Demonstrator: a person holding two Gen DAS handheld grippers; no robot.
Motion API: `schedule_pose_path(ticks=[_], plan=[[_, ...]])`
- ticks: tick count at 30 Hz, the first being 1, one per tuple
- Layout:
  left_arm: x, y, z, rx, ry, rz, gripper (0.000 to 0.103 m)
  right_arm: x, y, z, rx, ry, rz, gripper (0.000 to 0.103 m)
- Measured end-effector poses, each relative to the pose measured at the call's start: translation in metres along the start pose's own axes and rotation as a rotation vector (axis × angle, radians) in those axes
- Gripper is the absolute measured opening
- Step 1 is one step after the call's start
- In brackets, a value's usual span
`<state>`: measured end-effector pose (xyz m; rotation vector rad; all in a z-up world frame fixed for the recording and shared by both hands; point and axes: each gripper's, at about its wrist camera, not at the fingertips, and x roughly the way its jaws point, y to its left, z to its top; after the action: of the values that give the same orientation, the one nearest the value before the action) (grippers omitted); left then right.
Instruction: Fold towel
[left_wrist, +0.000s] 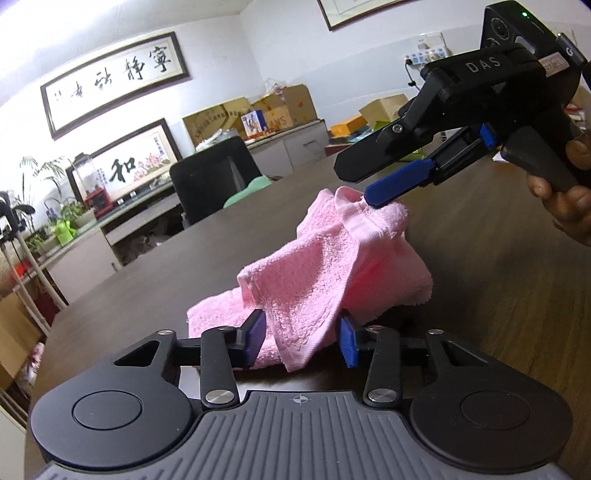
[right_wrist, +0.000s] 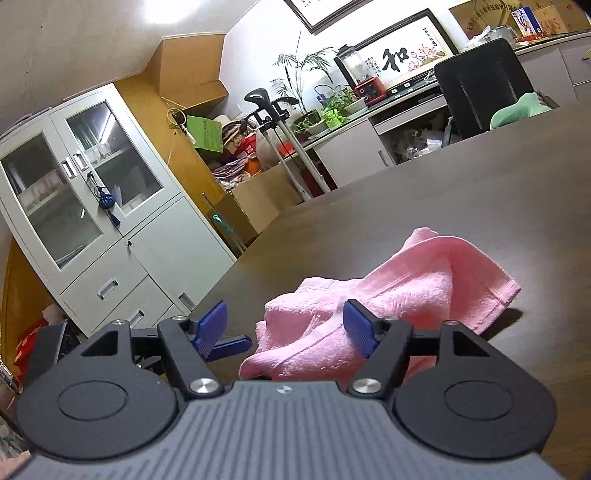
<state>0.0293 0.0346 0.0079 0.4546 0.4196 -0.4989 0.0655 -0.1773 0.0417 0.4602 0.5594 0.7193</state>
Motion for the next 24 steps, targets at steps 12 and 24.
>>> schedule_pose_path(ticks=[12,24], plan=[[-0.010,0.002,0.003,-0.022,-0.035,0.015,0.007,-0.008,0.001,0.003,-0.046,-0.075,-0.121,0.079],[-0.035,0.005,0.003,-0.058,-0.069,0.062,0.002,-0.028,-0.048,0.012,0.130,-0.167,-0.271,0.092]])
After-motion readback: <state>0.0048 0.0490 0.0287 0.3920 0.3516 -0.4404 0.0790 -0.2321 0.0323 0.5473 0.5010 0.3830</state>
